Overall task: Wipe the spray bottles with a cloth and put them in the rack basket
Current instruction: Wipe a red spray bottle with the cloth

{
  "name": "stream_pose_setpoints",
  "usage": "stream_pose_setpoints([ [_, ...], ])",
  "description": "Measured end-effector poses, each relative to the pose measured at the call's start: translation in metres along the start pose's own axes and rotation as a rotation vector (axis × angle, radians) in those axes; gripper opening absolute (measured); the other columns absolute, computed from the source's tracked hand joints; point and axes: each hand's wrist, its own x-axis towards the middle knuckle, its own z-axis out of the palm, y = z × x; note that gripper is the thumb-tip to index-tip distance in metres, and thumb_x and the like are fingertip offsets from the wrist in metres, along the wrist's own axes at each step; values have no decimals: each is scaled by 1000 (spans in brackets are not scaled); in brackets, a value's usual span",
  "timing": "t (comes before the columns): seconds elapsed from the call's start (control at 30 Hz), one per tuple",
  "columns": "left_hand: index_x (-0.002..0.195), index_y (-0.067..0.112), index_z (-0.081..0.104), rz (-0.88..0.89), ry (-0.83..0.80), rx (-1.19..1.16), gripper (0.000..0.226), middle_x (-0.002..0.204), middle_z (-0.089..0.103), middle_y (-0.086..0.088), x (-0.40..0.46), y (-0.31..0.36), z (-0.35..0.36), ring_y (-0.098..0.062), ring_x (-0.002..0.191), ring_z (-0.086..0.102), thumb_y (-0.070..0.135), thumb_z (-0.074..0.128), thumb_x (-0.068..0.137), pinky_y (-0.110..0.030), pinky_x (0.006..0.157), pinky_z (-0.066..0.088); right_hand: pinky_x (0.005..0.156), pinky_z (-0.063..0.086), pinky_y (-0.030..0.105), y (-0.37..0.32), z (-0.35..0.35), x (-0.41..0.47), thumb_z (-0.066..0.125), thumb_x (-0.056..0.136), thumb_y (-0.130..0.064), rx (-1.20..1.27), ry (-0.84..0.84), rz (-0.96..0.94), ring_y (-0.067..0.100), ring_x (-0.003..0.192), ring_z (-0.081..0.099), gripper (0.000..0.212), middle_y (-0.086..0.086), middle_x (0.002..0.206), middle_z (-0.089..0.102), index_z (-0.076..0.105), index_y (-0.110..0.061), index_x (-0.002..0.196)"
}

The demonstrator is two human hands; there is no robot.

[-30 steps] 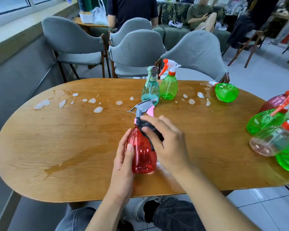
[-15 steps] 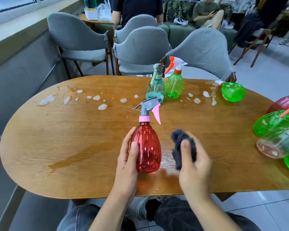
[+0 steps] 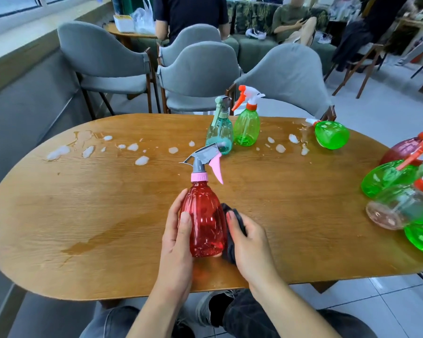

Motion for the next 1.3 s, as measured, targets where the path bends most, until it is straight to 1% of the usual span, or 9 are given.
stream_pose_setpoints([
  [0.1,143,48,61,-9,14,-11,46,148,65,8,0,1,0,-18,137,63,60,61,98,-46,112,49,92,56,57,8,-10,-14,51,105,-47,-77,-14,9,30,97,74,33,5,98,79,77,-27,102],
  [0.23,141,51,60,-24,-7,-14,42,147,65,7,-1,3,1,-22,136,64,59,63,100,-51,110,51,98,58,50,-6,-18,-5,52,108,-42,-20,98,-87,11,102,74,26,-10,104,79,76,-32,111],
  [0.57,141,52,61,-45,12,-46,45,146,66,8,0,2,-1,-20,134,65,51,57,97,-58,115,49,84,60,46,7,4,-8,48,109,-45,-212,107,-195,7,90,72,30,-9,94,76,73,-30,104],
  [0.77,147,53,55,-23,-30,-2,58,151,62,7,-1,0,-3,-22,140,60,62,69,92,-60,117,46,98,58,38,-4,-32,-15,54,99,-54,-336,47,-164,-5,103,70,27,-26,106,75,72,-42,115],
  [0.87,147,53,56,-6,-43,31,62,149,63,11,-2,-3,-3,-17,138,61,60,72,88,-54,113,51,97,54,22,-37,-42,0,55,99,-49,-299,177,-420,-7,109,66,30,-29,109,73,68,-38,123],
  [0.97,147,54,55,22,-41,71,53,148,62,17,-3,-3,-3,-9,136,61,55,69,97,-46,112,54,86,41,4,-72,-38,24,62,103,-32,-577,213,-876,-4,95,59,29,-15,104,67,72,-19,127],
  [1.07,148,54,54,26,-45,88,50,148,62,17,-3,-4,-3,-9,137,60,48,68,100,-48,113,53,79,33,10,-90,-29,58,74,99,-24,-891,183,-1151,12,84,59,31,1,94,67,74,-11,126],
  [1.2,146,55,55,15,-57,82,59,148,62,14,-2,-5,-4,-12,137,61,55,71,89,-49,113,53,75,56,33,-84,-14,82,72,98,-26,-1062,119,-1193,19,87,63,30,2,96,65,72,-15,126],
  [1.3,147,53,55,29,-47,95,60,149,61,18,-2,-5,-4,-8,138,59,56,69,89,-47,117,50,76,59,39,-73,-9,80,65,102,-32,-1066,-27,-1233,20,91,65,30,1,98,65,71,-16,127],
])
